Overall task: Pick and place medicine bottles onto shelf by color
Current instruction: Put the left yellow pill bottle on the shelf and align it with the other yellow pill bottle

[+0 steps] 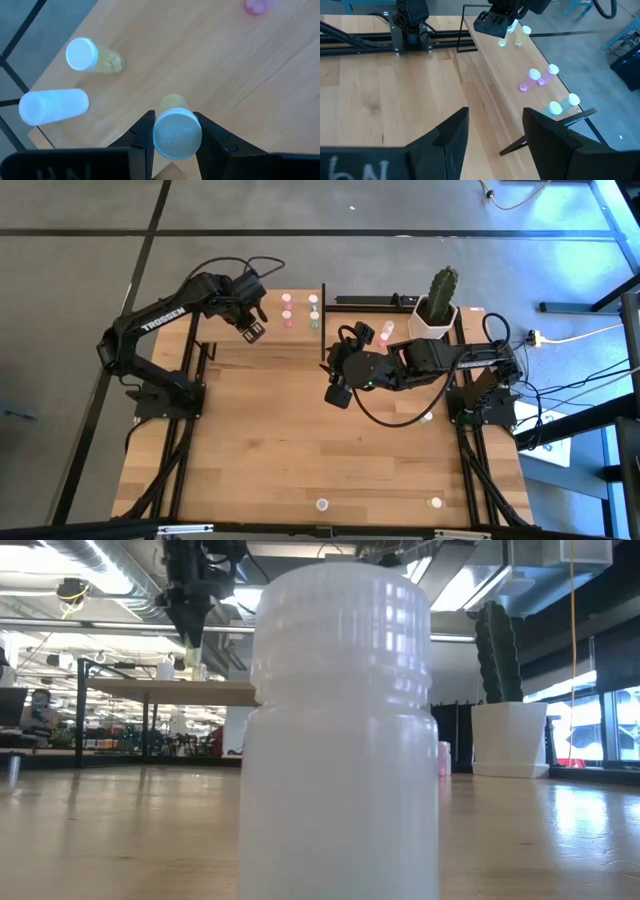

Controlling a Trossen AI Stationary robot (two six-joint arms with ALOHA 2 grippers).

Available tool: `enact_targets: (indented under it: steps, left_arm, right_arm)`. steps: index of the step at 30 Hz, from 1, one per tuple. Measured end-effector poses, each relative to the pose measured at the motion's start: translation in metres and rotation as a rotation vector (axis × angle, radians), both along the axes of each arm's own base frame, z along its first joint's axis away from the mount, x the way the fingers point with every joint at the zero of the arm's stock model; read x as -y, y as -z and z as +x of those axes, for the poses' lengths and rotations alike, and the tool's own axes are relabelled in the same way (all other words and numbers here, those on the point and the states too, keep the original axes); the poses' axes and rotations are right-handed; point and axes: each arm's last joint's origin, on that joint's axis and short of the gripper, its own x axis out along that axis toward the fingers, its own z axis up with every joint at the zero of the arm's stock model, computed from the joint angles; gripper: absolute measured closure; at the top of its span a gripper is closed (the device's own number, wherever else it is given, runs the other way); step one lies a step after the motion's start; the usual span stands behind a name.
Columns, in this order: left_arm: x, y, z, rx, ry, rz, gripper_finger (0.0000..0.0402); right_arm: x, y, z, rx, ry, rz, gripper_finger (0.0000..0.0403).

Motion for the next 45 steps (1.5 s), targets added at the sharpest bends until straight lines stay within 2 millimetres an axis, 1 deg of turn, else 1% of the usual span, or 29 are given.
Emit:
enact_targets:
  steps: [12, 16, 22, 26, 30, 36, 42, 45]
  left_arm:
    - [0.000, 0.001, 0.000, 0.016, -0.009, -0.021, 0.0309]
    - [-0.003, 0.000, -0.002, 0.006, -0.015, -0.010, 0.0309]
    - [-0.008, 0.004, 0.004, 0.027, -0.022, -0.012, 0.0309]
    - [-0.017, 0.010, 0.005, 0.009, -0.068, -0.023, 0.0309]
    - [-0.021, 0.013, 0.004, -0.002, -0.089, -0.033, 0.0309]
    - [-0.024, 0.013, -0.002, -0.009, -0.164, -0.031, 0.0309]
    - [-0.026, 0.013, -0.004, -0.010, -0.191, -0.032, 0.0309]
    - [-0.026, 0.018, -0.004, -0.014, -0.225, -0.041, 0.0309]
  right_arm:
    - [0.000, 0.000, 0.000, -0.001, -0.001, -0.001, 0.0214]
    - [0.000, 0.000, 0.000, -0.001, -0.001, -0.002, 0.0214]
    - [0.000, 0.000, 0.000, -0.001, -0.001, -0.002, 0.0214]
    - [0.000, 0.000, 0.000, -0.004, -0.016, 0.011, 0.0214]
    - [-0.001, 0.000, 0.000, -0.008, -0.033, 0.025, 0.0214]
    - [-0.001, 0.000, 0.000, -0.008, -0.033, 0.026, 0.0214]
    - [-0.001, 0.000, 0.000, -0.008, -0.033, 0.026, 0.0214]
    - [-0.001, 0.000, 0.000, -0.008, -0.033, 0.026, 0.0215]
